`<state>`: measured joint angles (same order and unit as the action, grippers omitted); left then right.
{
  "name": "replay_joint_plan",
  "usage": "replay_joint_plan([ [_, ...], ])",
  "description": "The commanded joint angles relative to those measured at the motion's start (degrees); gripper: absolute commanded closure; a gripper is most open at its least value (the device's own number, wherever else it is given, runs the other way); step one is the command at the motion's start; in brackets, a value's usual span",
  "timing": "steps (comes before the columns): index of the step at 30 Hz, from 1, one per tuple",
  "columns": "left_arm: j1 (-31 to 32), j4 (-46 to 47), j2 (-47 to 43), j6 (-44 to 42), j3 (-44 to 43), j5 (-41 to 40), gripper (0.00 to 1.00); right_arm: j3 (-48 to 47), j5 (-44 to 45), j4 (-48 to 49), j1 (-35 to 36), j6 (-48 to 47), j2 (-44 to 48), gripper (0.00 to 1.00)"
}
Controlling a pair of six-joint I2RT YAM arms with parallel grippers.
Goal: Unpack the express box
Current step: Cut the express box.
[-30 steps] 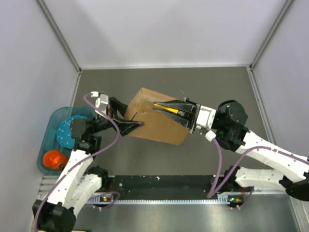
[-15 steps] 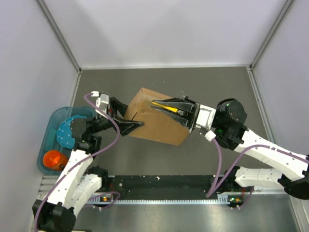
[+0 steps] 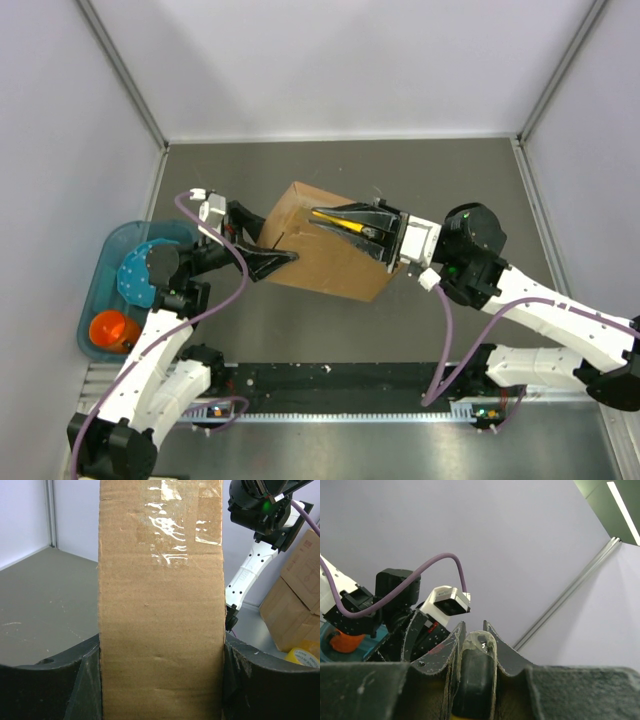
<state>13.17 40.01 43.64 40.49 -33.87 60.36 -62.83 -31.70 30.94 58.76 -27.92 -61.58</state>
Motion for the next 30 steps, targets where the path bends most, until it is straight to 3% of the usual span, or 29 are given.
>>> replay_joint_plan([
  [1, -0.16, 5.87, -1.45, 1.08, -3.57, -3.93, 1.00, -2.65, -0.03, 1.84, 0.48, -0.29, 1.11, 1.00],
  [30, -0.16, 5.78, -1.98, 1.52, -3.93, -3.58, 1.00, -2.39, 0.85, 0.79, -0.05, 0.59, 1.20, 1.00],
])
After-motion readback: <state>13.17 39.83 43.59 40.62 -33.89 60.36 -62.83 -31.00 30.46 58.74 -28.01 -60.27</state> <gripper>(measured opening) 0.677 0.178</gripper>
